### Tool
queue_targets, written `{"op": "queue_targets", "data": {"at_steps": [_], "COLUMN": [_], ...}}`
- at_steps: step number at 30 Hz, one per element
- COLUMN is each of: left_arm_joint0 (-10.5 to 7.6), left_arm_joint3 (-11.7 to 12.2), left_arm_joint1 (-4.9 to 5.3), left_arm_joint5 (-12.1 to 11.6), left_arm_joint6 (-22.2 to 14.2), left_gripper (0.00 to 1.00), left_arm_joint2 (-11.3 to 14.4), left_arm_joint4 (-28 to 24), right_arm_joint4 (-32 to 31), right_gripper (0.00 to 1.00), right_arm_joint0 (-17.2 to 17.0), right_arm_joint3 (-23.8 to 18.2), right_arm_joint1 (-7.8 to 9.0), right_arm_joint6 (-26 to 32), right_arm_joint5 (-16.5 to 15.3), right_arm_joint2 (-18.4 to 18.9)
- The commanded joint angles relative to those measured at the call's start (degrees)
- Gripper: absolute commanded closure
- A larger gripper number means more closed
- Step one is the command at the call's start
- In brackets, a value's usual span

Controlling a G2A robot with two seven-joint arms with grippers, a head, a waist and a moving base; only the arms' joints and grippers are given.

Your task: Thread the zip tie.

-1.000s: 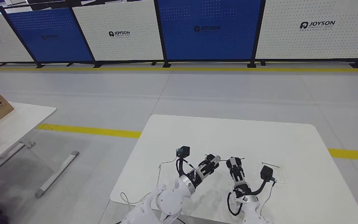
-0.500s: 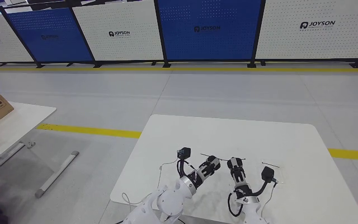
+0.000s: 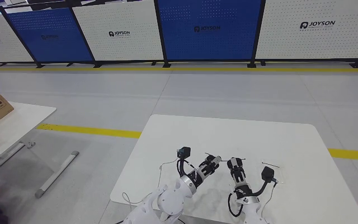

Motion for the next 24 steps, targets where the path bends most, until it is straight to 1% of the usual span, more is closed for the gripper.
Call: {"op": "queue_targets", "data": {"at_steps": [1, 5, 7, 8, 13, 17, 24], "left_arm_joint0": [-0.04, -0.14, -0.17, -0.18, -0.22, -0.14, -0.17], "left_arm_joint3": [0.1, 0.23, 0.27, 0.28, 0.24, 0.03, 0.0], "left_arm_joint1": [-0.05, -0.17, -0.21, -0.22, -0.28, -0.34, -0.4], "left_arm_joint5": [0.11, 0.26, 0.27, 0.28, -0.06, -1.05, -1.49], "left_arm_joint6": [0.22, 0.54, 0.55, 0.54, 0.21, 0.49, -0.33], "left_gripper": [0.81, 0.85, 0.91, 1.0, 1.0, 1.0, 1.0], "left_arm_joint2": [-0.01, 0.06, 0.06, 0.05, 0.05, -0.09, -0.11], "left_arm_joint4": [-0.01, -0.04, 0.04, 0.07, 0.26, -0.1, -0.25], "right_arm_joint4": [-0.05, -0.21, -0.26, -0.28, -0.18, 0.21, 1.33], "right_gripper": [1.0, 1.0, 1.0, 1.0, 1.0, 1.0, 1.0], "right_arm_joint0": [-0.02, -0.05, -0.07, -0.09, -0.1, 0.09, 0.46], "right_arm_joint3": [0.05, 0.08, 0.05, 0.04, 0.04, 0.23, 0.5], "right_arm_joint1": [-0.01, -0.03, -0.03, -0.04, -0.08, -0.15, -0.29], "right_arm_joint6": [0.07, 0.21, 0.28, 0.3, 0.35, 0.57, 1.26], "right_arm_joint5": [0.0, 0.03, -0.04, -0.08, -0.3, -0.32, -0.87], "right_arm_joint2": [0.03, 0.1, 0.14, 0.16, 0.23, 0.18, 0.02]}}
